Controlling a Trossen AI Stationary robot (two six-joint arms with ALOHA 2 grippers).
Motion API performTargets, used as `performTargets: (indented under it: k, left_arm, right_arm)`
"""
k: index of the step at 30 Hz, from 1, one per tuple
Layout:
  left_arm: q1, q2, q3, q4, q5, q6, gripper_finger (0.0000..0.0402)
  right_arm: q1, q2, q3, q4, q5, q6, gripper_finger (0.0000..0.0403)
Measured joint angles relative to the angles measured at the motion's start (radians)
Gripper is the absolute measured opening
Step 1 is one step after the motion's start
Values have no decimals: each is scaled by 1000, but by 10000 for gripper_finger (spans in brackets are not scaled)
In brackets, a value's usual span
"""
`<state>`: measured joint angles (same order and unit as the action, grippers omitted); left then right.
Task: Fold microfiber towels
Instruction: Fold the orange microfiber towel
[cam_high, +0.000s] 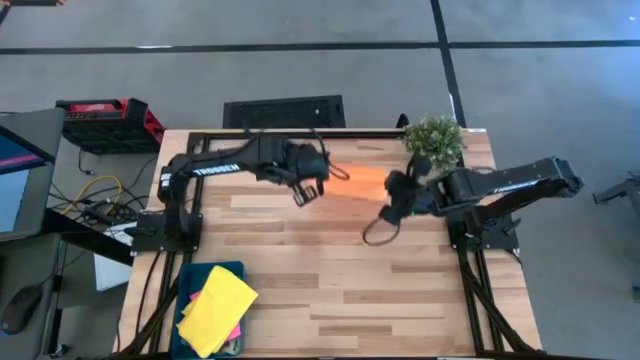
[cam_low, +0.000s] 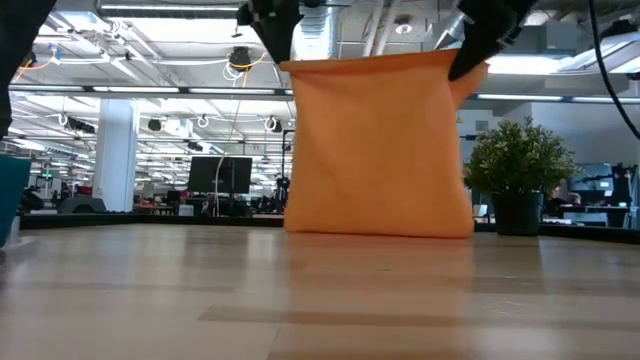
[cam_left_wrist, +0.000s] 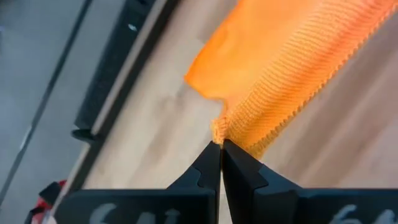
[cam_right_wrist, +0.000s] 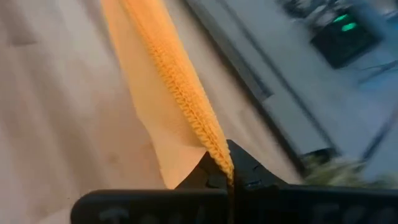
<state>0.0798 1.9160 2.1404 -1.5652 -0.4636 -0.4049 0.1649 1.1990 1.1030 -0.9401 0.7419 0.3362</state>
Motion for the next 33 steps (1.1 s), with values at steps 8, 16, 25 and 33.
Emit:
performTargets:
  k: [8, 16, 25, 33]
  left_arm:
    - [-146, 1, -142, 2, 60, -168, 0]
    - [-308, 2, -327, 136, 92, -328, 0]
    - [-439, 0, -491, 359, 166, -435, 0]
    - [-501, 2, -582, 471, 240, -481, 0]
  right_arm:
    - [217, -1, -100, 24, -52, 239, 3]
    - [411, 34, -217, 170, -107, 397, 3]
    - [493, 232, -225, 212, -241, 537, 4]
    - [525, 348, -224, 281, -292, 617, 9]
